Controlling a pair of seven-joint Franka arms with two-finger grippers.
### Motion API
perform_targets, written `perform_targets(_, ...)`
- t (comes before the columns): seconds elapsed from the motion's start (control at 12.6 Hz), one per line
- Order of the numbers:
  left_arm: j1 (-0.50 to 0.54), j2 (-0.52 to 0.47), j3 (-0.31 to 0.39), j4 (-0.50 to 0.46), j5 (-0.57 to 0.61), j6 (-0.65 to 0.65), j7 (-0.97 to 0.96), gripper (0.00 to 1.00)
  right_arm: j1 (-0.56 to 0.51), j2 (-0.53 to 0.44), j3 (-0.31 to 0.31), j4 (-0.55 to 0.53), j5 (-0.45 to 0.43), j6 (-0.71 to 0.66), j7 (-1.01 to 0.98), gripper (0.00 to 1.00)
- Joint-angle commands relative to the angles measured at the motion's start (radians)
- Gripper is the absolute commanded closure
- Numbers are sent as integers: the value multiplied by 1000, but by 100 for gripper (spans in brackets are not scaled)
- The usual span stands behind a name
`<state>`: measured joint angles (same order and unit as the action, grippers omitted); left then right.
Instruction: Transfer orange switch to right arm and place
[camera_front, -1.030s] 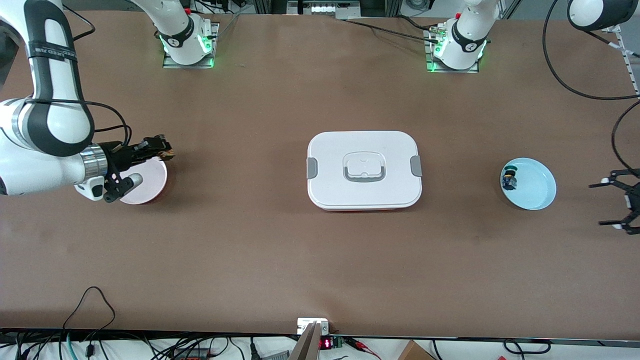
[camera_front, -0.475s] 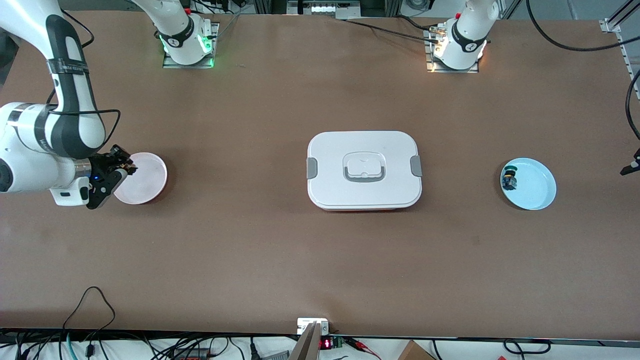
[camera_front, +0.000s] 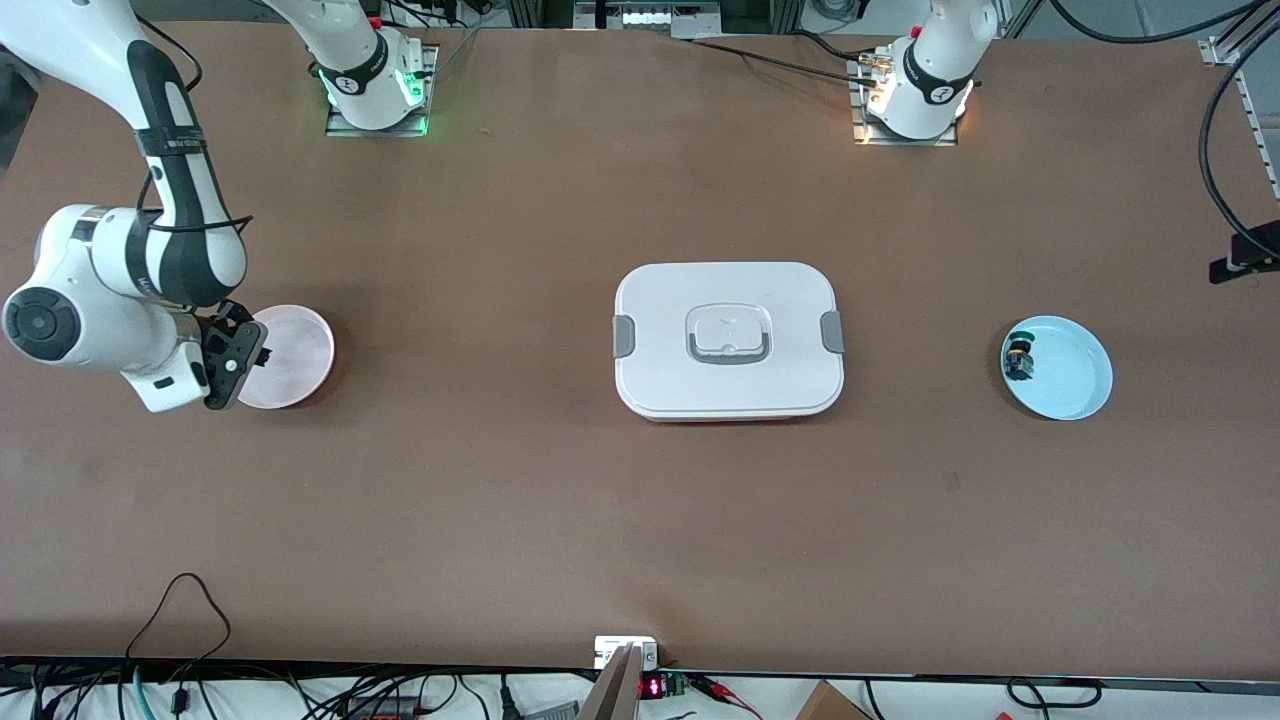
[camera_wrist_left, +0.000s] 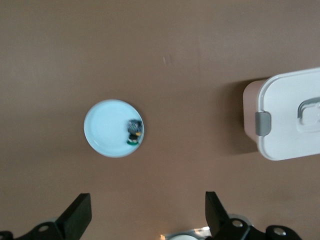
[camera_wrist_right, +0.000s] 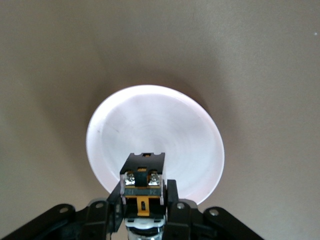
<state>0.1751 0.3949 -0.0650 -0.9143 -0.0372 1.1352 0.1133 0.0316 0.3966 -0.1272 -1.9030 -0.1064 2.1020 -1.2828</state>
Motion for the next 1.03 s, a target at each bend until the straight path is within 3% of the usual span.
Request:
perform_targets(0.0, -22, -72, -7, -90, 30, -46, -292, 0, -16, -39, 8, -99, -30, 101, -82, 91)
perform_targets(0.32, -14, -331, -13, -552, 30, 214, -310, 0, -22, -45, 8, -204, -30, 234, -105, 91)
perform_targets(0.48, -13, -383, -12, -754, 30, 374, -308, 0, -27, -47, 8, -258, -30, 295, -105, 91)
perform_targets(0.63, -11, -384, -12, -863, 31, 490, -308, 0, -27, -47, 9, -298, -30, 352, -105, 92)
perform_targets(0.95, -17, -381, -13, -873, 33, 517, -308, 0, -27, -41, 8, -326, -30, 417, -105, 91)
